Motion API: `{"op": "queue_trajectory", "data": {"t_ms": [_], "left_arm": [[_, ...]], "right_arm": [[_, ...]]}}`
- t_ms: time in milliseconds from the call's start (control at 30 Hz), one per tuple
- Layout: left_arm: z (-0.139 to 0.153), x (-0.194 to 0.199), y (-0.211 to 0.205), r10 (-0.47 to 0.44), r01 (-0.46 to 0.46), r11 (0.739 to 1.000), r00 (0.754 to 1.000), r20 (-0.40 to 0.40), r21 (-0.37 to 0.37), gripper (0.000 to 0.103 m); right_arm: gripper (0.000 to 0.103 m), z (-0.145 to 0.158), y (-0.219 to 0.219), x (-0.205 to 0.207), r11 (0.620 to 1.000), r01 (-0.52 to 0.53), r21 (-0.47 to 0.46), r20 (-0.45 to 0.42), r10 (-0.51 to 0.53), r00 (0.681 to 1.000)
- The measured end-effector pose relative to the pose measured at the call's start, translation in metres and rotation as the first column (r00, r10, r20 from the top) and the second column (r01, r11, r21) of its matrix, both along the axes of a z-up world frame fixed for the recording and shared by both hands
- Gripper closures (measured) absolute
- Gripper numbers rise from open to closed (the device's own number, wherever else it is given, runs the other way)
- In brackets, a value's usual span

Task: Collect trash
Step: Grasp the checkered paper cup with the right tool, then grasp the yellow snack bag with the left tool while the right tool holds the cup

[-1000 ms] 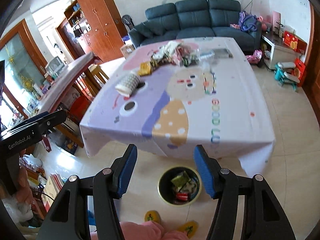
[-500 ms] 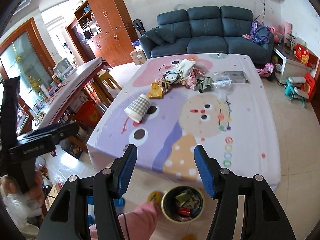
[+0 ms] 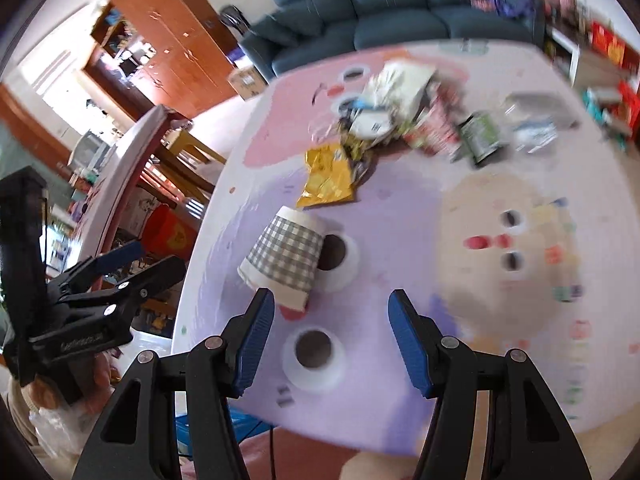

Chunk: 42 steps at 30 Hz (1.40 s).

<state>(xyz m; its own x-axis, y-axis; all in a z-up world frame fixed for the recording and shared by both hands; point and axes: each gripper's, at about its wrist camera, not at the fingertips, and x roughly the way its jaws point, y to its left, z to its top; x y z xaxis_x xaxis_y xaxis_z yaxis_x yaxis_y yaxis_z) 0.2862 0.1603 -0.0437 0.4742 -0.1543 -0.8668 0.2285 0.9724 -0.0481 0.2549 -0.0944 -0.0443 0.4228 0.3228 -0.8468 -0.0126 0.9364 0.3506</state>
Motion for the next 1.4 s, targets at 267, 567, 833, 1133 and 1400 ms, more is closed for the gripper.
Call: {"op": "queue_trajectory", "data": {"t_ms": [267, 567, 833, 1133, 1400], "left_arm": [[-0.05, 0.053, 0.025, -0.084, 0.085, 0.996, 0.992, -0.092, 0.01, 0.01], [-0.072, 0.079, 0.037, -0.091, 0.091, 0.996, 0.985, -0.15, -0.004, 0.01], [-0.073, 0.099, 0.023, -0.131, 0.13, 0.991, 0.979, -0.155, -0.02, 0.01], [-0.081, 0.141, -0.024, -0.196, 0.178, 0.979, 0.961, -0.197, -0.103, 0.01], [-0.101, 0.184, -0.069, -0.181, 0.15, 0.979, 0.954, -0.241, -0.141, 0.01]], "right_arm": [[0.042, -0.078, 0.03, 0.064, 0.987, 0.097, 0.129, -0.179, -0.073, 0.981], [0.034, -0.097, 0.068, 0.098, 0.99, 0.044, 0.135, -0.188, -0.018, 0.982], [0.057, -0.087, 0.081, 0.102, 0.996, -0.006, 0.084, -0.146, 0.018, 0.989], [0.058, -0.066, 0.025, 0.097, 0.981, 0.196, -0.019, -0.061, -0.196, 0.979], [0.058, -0.055, -0.019, 0.079, 0.945, 0.327, -0.027, -0.037, -0.328, 0.944]]}}
